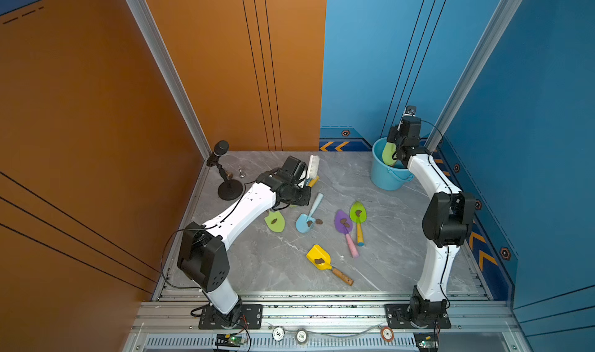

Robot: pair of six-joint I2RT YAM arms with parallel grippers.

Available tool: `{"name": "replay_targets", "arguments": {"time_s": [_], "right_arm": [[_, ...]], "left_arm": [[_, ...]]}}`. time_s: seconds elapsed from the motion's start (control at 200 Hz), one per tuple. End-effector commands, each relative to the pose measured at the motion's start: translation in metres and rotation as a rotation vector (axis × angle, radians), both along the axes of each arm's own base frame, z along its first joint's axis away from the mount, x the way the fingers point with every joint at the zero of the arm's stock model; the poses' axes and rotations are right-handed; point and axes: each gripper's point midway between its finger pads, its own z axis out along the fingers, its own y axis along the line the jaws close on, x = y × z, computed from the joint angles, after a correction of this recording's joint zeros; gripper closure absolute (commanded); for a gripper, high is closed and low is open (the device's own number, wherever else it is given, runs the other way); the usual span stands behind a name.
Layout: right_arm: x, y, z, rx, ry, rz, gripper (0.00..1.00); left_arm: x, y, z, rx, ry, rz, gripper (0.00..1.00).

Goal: Brush the soil off the hand trowel and place it into the bucket
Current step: Place the hand trowel in the bucket.

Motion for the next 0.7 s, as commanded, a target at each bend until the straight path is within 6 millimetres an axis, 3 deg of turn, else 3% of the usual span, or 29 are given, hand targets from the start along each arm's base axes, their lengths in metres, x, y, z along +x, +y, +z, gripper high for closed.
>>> {"name": "replay_targets", "arguments": {"time_s": [0.0, 0.165, 0.355, 0.481, 0.621, 0.636, 0.696], "right_arm": [[0.006, -0.004, -0.025, 0.049, 0.009, -0.002, 0.82], [0.006, 0.000, -0.057, 0.078, 0.096, 0.029, 0.73], [0.006, 0.001, -0.071, 0.136, 0.136, 0.056, 0.59], [0.004, -0.002, -0.059, 0.169, 0.111, 0.052, 0.53], [0.001, 0.013, -0.033, 0.241, 0.073, 0.108, 0.52], [-0.003, 0.016, -0.015, 0.250, 0.044, 0.125, 0.52], [-0.009, 0.030, 0.001, 0.312, 0.023, 0.174, 0.47]], "left_arm": [[0.008, -0.005, 0.010, 0.006, -0.046, 0.007, 1.00], [0.007, -0.010, 0.010, 0.013, -0.050, -0.011, 1.00], [0.006, -0.014, 0.012, 0.026, -0.068, -0.033, 1.00], [0.002, -0.011, 0.014, 0.035, -0.079, -0.033, 1.00], [-0.005, -0.003, 0.018, 0.056, -0.103, -0.035, 1.00], [-0.006, -0.002, 0.019, 0.058, -0.106, -0.036, 1.00], [-0.008, 0.001, 0.022, 0.063, -0.118, -0.042, 1.00]]}}
